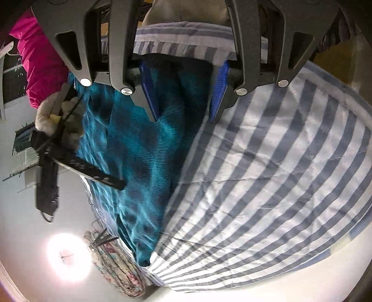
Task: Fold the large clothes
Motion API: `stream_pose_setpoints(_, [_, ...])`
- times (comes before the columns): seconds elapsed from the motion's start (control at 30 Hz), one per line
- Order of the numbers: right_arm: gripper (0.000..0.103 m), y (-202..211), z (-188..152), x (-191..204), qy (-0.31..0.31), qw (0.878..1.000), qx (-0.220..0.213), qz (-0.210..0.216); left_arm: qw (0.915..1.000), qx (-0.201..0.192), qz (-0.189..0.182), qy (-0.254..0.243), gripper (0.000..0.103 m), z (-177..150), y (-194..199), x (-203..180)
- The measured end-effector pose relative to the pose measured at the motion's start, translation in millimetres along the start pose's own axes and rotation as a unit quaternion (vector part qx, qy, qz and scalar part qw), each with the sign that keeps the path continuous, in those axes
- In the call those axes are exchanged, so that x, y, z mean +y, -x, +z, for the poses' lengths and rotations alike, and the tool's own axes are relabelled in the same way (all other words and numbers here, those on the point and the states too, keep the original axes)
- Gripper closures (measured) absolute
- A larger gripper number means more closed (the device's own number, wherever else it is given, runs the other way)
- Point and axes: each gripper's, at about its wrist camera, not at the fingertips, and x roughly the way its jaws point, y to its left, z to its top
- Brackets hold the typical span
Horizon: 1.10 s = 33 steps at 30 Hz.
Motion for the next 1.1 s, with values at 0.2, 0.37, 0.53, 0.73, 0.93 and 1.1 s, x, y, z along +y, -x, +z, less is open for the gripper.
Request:
stream_pose_setpoints(0.2, [0.066, -7.3, -0.6, 4.0, 0.005, 1.0, 0.017, -0.008, 0.9979, -0.027, -0.008, -0.058, 0.095, -5.6, 13.9, -31.0])
stream_pose_setpoints(0.37, [0.061, 20.2, 13.5, -8.6, -0.053, 0.998, -0.002, 0.043, 0.9927, -0.055, 0.007, -0.107, 0.095, -12.4, 23.3, -56.2])
stream_pose_setpoints(0.53, [0.048, 24.9, 46.6, -7.5, -0.095, 0.993, -0.007, 0.075, 0.9889, -0.057, 0.015, -0.136, 0.096, -16.7, 16.9, -72.9])
stream_pose_setpoints(0.73, [0.047, -8.6, 93.5, 14.5, -0.108, 0.992, 0.037, 0.059, 0.982, -0.061, 0.023, -0.178, 0.096, -23.4, 13.6, -90.8])
stream_pose_setpoints(0.93, [0.053, -50.4, 106.1, 45.5, -0.04, 0.994, 0.097, -0.039, 0.9789, -0.061, 0.023, -0.194, 0.096, -27.7, 9.8, -104.3])
stream_pose_setpoints(1.1, [0.092, -60.5, 101.1, 32.3, -0.051, 0.992, 0.099, -0.054, 0.9751, -0.063, 0.033, -0.21, 0.097, -31.8, 8.0, -115.4])
